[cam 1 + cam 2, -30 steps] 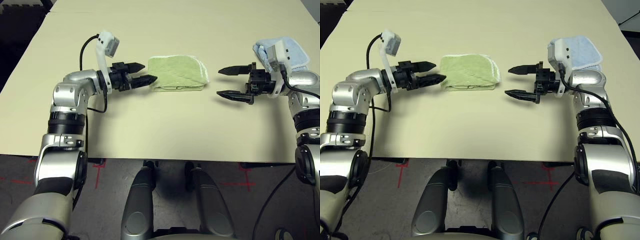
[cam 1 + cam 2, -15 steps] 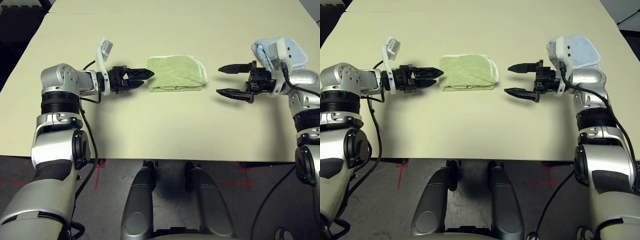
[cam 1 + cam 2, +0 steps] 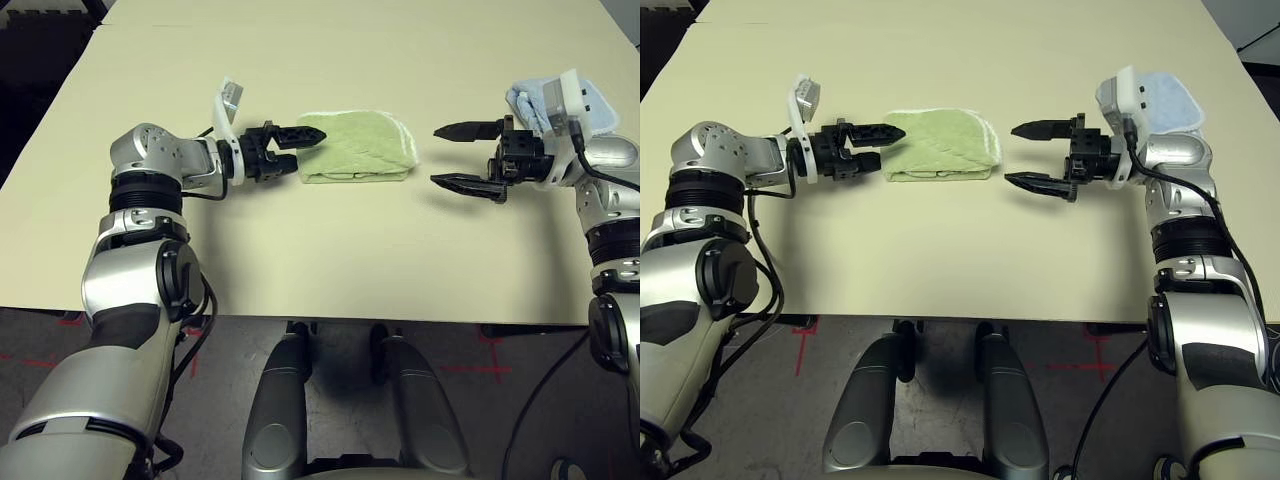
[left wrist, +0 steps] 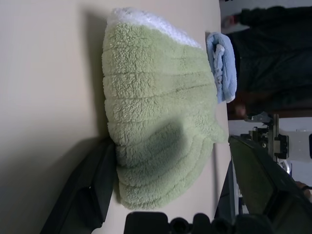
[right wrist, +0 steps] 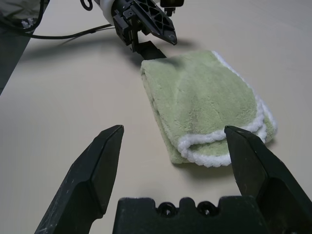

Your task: Fold the towel and set it aside.

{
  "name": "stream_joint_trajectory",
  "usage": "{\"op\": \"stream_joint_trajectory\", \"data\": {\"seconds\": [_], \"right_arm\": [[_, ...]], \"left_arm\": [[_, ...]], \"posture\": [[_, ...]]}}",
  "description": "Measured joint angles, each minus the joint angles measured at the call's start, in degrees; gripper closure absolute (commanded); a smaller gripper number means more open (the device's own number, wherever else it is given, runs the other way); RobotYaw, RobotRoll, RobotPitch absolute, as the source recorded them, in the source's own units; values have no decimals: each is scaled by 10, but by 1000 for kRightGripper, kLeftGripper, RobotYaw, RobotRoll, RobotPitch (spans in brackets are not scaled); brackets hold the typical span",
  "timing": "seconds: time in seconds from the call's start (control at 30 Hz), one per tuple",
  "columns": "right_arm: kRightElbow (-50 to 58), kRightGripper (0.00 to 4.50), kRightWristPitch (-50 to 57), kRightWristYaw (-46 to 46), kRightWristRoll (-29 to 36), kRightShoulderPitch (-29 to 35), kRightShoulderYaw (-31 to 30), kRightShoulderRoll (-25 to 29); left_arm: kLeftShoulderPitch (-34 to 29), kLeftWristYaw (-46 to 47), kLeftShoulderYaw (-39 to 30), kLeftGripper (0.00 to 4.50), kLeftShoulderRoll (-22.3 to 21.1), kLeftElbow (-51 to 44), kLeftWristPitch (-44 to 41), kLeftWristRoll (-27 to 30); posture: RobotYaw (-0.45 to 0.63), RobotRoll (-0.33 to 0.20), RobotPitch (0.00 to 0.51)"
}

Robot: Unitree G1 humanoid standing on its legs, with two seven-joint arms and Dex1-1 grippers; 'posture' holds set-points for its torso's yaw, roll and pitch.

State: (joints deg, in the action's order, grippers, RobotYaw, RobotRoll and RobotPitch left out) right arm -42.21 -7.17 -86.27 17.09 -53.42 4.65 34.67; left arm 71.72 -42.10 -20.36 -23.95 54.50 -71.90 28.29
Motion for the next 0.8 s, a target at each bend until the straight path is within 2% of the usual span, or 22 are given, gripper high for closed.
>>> {"op": "stream_joint_trajectory", "data": {"seconds": [0.03,0.13,0.5,0.8], "right_arm": [[0,19,0,0,0,0,0,0],[0,0,0,1,0,0,0,0],[-1,0,-2,2,-2,0,0,0],[-9,0,-11,6,-5,0,0,0]], "left_arm": [[1,2,-4,2,4,2,5,0],[1,10,-10,559,8,6,14,1],[3,30,-21,4488,15,22,26,5],[7,42,-42,4488,13,24,29,16]], "posture": [[10,0,288],[13,0,291],[20,0,287],[25,0,283]]}}
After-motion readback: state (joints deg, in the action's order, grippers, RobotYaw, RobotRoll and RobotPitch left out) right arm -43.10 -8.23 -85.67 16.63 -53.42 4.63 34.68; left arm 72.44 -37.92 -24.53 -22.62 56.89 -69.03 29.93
